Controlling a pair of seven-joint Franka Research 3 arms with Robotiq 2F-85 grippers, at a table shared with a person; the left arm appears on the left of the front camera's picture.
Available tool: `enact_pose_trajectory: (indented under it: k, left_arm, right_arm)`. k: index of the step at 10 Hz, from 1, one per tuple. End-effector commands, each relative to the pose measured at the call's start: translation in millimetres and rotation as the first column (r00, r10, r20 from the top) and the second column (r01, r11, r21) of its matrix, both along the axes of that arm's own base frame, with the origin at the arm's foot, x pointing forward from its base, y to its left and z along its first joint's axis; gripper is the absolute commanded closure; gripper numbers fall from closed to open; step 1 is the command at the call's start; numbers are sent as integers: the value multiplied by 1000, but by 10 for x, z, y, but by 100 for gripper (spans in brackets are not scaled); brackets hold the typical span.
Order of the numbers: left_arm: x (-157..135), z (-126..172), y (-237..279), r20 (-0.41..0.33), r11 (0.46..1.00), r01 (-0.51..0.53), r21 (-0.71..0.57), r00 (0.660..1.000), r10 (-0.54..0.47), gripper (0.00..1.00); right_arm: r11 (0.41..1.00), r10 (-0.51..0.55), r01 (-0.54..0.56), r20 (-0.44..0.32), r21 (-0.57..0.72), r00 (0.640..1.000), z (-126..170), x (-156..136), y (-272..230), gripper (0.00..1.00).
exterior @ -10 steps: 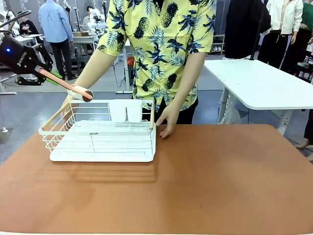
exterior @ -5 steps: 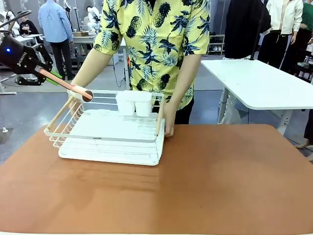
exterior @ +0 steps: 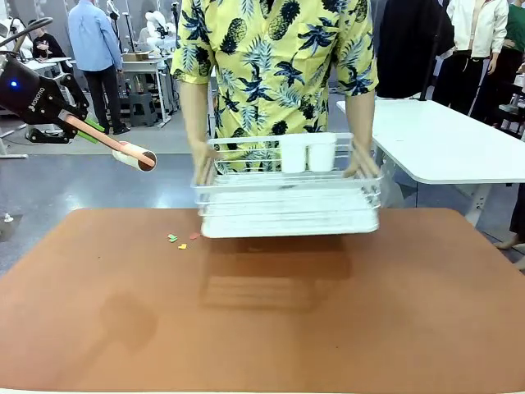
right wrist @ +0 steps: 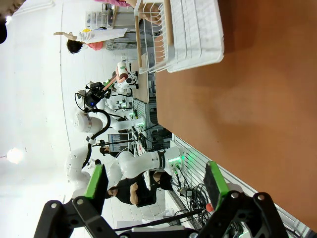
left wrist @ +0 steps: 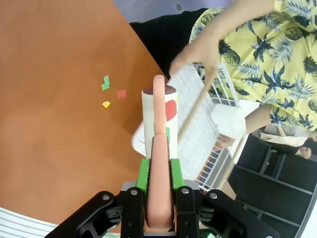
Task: Clean the table.
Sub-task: Clean the table with the Lint Roller when the human lifts the Dish drying rack.
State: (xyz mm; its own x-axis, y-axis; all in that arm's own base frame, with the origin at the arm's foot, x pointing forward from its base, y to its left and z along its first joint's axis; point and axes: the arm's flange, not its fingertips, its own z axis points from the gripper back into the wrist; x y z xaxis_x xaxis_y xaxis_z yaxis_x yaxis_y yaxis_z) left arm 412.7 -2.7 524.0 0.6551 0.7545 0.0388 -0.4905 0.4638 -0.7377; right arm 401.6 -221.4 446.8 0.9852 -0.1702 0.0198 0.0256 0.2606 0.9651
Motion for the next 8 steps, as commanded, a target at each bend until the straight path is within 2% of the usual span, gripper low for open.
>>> enact_pose_trajectory:
  k: [1,6,7,8]
  left_arm:
    - [-5,10,1,-3,1000,-9,4,1000,9,91]
    - [-5,10,1,-3,1000,-9,4,1000,9,91]
    - [0,0,0,0,1000,0,0,1000,0,79]
    - [50,145,131,-44,994,59,92,998,-55,79]
  right_arm:
    - [1000,2,-2,4,3,1000,23,-9,3,0]
    - [1000,2,-2,4,3,1000,23,-9,3,0]
    - [1000,2,-2,4,3,1000,23,-9,3,0]
    - [1000,2,-2,4,3,1000,23,-9,3,0]
